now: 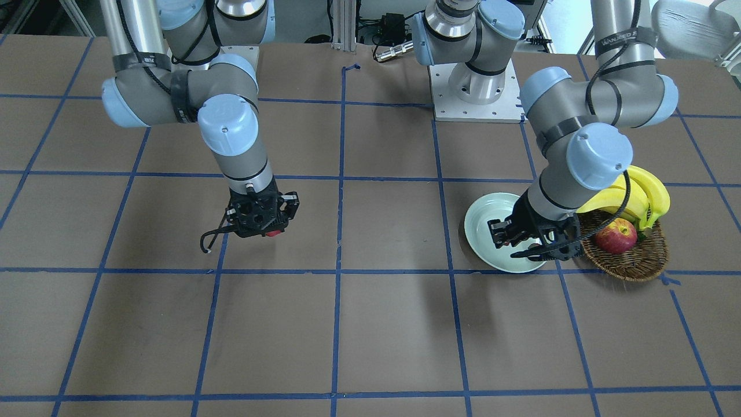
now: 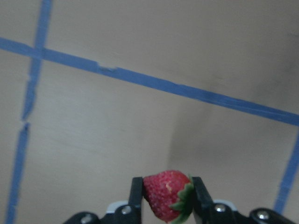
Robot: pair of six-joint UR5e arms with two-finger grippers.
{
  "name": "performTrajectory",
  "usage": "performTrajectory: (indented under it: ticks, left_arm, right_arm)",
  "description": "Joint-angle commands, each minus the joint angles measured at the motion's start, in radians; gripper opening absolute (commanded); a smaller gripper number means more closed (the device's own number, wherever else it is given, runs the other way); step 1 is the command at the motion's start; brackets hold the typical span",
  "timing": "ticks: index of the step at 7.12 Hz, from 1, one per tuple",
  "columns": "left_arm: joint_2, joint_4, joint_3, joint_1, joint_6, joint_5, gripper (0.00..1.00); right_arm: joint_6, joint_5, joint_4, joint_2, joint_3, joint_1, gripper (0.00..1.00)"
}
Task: Collect all strawberries into plate
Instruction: 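Release the strawberry on the plate with left gripper while right sets another at center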
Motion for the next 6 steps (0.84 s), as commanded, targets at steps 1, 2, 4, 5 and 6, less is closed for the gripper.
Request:
performTrajectory:
  ticks: [1,2,4,5,6]
  left_arm:
    - [-0.027,0.069,-0.045,0.075,0.136,0.013,0.00]
    - [-0.038,0.074,-0.044,0.075,0.142,0.072,0.02]
    - [-0.044,0.066,-0.039,0.069,0.136,0.123,0.70]
    - [-0.038,0.061,-0.036,0.057,0.132,0.122,0.73]
    - [-0.026,0.064,-0.033,0.029,0.103,0.122,0.73]
  right_arm:
    - [0.224,0.036,-0.003,0.070,-0.069,0.103,0.23]
    - [0.275,0.039,-0.032,0.100,-0.083,0.135,0.24]
    - [0.379,0.025,-0.070,0.234,-0.225,0.219,0.30]
    - [0.406,0.037,-0.063,0.252,-0.253,0.221,0.34]
    - [0.406,0.039,-0.061,0.256,-0.253,0.222,0.47]
